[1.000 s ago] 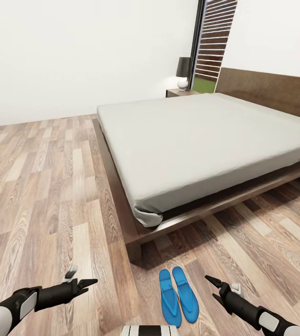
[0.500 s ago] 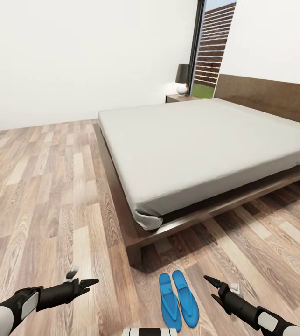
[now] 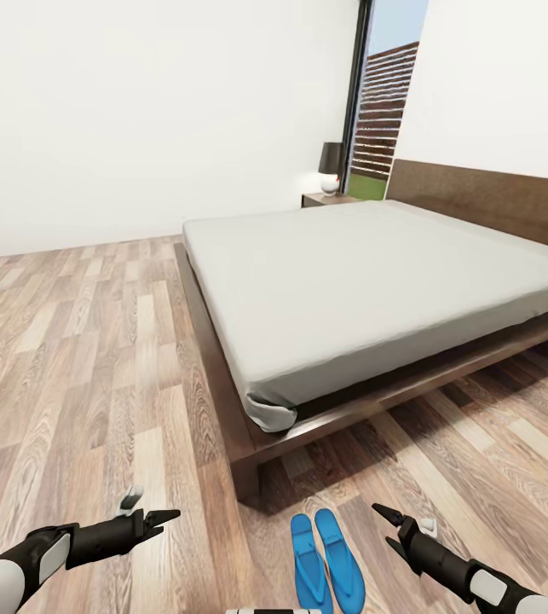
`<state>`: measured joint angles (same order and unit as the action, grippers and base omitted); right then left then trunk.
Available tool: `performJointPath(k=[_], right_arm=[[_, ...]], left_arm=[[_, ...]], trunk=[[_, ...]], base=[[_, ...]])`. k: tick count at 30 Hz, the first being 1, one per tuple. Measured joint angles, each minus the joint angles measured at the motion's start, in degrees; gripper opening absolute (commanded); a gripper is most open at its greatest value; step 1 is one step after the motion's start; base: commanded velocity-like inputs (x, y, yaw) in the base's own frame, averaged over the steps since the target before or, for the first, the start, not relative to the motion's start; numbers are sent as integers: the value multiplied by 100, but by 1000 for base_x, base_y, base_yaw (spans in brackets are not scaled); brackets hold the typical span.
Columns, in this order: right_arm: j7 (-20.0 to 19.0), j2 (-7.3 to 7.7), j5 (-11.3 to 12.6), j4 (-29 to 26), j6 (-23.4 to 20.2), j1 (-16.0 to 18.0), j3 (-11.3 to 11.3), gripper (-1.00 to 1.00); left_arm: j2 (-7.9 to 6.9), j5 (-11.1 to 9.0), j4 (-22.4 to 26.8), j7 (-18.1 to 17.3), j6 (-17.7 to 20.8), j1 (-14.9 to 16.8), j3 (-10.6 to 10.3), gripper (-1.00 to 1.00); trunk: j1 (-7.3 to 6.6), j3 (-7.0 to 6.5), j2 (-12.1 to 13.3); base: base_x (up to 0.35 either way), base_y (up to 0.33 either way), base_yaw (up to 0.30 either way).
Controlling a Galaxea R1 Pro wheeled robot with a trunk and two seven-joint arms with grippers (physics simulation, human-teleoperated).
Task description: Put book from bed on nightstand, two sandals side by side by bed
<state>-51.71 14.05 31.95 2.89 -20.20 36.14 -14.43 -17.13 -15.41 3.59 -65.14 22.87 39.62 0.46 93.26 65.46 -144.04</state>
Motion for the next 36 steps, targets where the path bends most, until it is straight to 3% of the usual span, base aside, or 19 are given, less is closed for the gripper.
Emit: performJointPath(k=[20, 36], right_arm=[[2, -2, 0, 0, -1, 0, 0, 100], [9, -2, -1, 0, 8, 0, 2, 100]], left_arm=[[0, 0, 0, -7, 1, 0, 0, 100], [0, -6, 0, -4, 8, 0, -4, 100]], trunk=[[-52, -444, 27], [-51, -444, 27]], base=[[0, 0, 0], [0, 0, 0]])
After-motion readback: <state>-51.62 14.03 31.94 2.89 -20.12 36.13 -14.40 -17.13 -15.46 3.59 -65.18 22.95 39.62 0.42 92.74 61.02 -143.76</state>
